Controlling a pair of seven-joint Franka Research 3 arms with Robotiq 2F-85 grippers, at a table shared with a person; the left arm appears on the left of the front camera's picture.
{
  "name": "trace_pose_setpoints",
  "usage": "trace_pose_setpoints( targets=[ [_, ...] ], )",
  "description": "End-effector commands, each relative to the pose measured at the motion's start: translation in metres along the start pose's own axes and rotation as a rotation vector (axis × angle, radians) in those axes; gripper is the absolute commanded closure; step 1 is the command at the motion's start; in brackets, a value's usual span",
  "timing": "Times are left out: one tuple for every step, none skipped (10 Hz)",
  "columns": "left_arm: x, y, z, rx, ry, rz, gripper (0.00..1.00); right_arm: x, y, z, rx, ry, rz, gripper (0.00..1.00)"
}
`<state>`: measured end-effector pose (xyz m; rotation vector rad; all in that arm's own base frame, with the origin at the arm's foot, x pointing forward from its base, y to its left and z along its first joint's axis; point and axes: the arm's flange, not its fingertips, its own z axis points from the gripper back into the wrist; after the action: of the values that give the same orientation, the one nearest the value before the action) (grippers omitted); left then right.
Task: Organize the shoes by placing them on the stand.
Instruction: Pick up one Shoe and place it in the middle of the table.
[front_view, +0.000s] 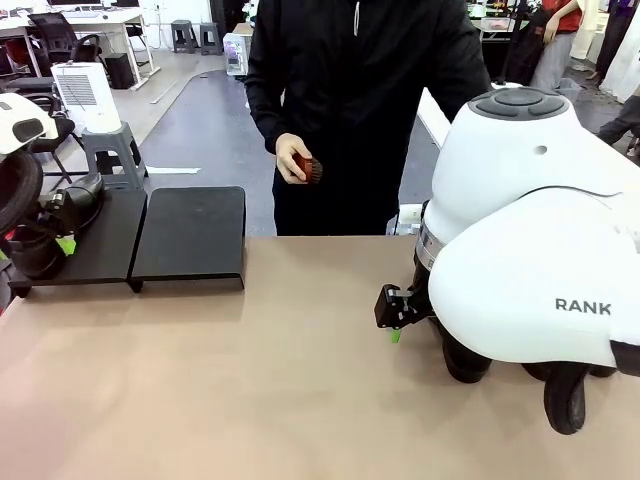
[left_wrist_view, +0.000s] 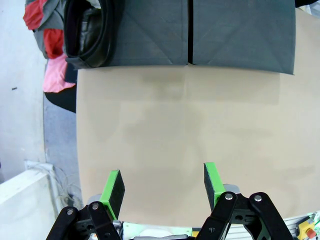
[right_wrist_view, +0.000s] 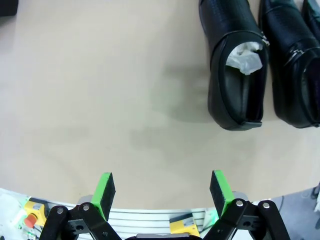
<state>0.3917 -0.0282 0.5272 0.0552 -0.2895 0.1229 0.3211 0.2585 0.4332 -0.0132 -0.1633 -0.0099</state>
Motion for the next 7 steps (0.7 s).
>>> trace_pose_setpoints(
  targets=[
    [-0.0018,0.0014,0.0017,0.002,0.004,-0.002,0.17,-0.0001,0.0002,0.0003,0.0,-0.002,0.006,0.0],
    [-0.0018,0.0014,0.0017,0.002,0.004,-0.002,0.17,-0.0001,0.0002,0.0003,0.0,-0.002,0.006,0.0],
    [-0.0018,0.0014,0.0017,0.002,0.004,-0.002,0.17,-0.0001,0.0002,0.0003,0.0,-0.002,0.006,0.0],
    [-0.0018,0.0014,0.0017,0.002,0.004,-0.002,0.17,-0.0001,0.0002,0.0003,0.0,-0.002,0.006,0.0],
    [-0.0018,0.0014,0.0017,0.002,0.004,-0.002,0.17,-0.0001,0.0002,0.0003,0.0,-0.002,0.006,0.0],
    [-0.0018,0.0014,0.0017,0.002,0.004,-0.002,0.17,-0.0001,0.0002,0.0003,0.0,-0.002,0.006,0.0],
    [-0.0018,0.0014,0.0017,0.002,0.004,-0.002,0.17,-0.0001,0.0002,0.0003,0.0,-0.002,0.006,0.0]
  ],
)
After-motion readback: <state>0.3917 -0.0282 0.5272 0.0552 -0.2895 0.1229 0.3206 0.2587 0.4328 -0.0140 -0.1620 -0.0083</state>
